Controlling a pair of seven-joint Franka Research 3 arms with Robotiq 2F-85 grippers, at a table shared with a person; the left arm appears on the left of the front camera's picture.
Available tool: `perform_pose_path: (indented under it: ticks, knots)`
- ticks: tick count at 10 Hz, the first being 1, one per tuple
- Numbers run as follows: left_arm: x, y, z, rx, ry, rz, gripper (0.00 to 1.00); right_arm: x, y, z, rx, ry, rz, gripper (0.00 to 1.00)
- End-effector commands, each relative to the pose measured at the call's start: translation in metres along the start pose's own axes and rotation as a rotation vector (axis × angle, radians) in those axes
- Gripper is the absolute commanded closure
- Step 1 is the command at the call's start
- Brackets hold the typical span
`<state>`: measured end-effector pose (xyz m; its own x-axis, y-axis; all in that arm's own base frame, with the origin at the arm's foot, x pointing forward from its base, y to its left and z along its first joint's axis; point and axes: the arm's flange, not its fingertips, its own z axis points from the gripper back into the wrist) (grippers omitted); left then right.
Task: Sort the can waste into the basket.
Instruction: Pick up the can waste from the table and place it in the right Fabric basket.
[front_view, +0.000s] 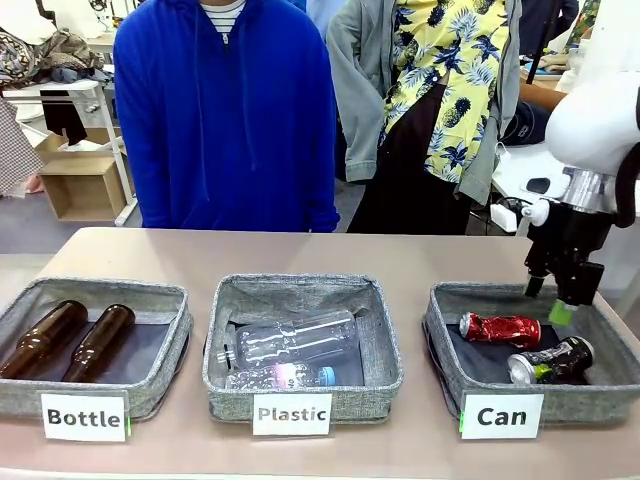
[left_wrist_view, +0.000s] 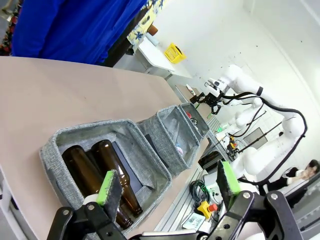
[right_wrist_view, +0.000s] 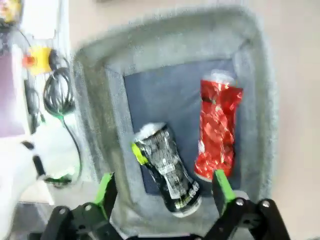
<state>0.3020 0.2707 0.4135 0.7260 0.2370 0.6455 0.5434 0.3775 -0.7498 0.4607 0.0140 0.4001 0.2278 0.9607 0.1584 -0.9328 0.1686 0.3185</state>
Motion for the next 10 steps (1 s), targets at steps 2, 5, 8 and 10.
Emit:
perform_pose_path:
  ticks: [2, 5, 8, 10]
  knots:
    - [-0.002, -0.003, -0.002, 0.004, -0.003, -0.006, 0.0, 0.005, -0.014, 0.04, 0.304, -0.936, -0.8, 0.0]
    - [-0.002, -0.003, -0.002, 0.004, -0.003, -0.006, 0.0, -0.005, -0.031, 0.057, 0.837, -1.382, -1.095, 0.0]
    - [-0.002, -0.003, -0.002, 0.004, -0.003, -0.006, 0.0, -0.017, -0.048, 0.054, 1.031, -1.382, -1.088, 0.0]
    - [-0.002, -0.003, -0.002, 0.004, -0.003, -0.006, 0.0, -0.024, -0.045, 0.046, 0.737, -0.709, -0.793, 0.0]
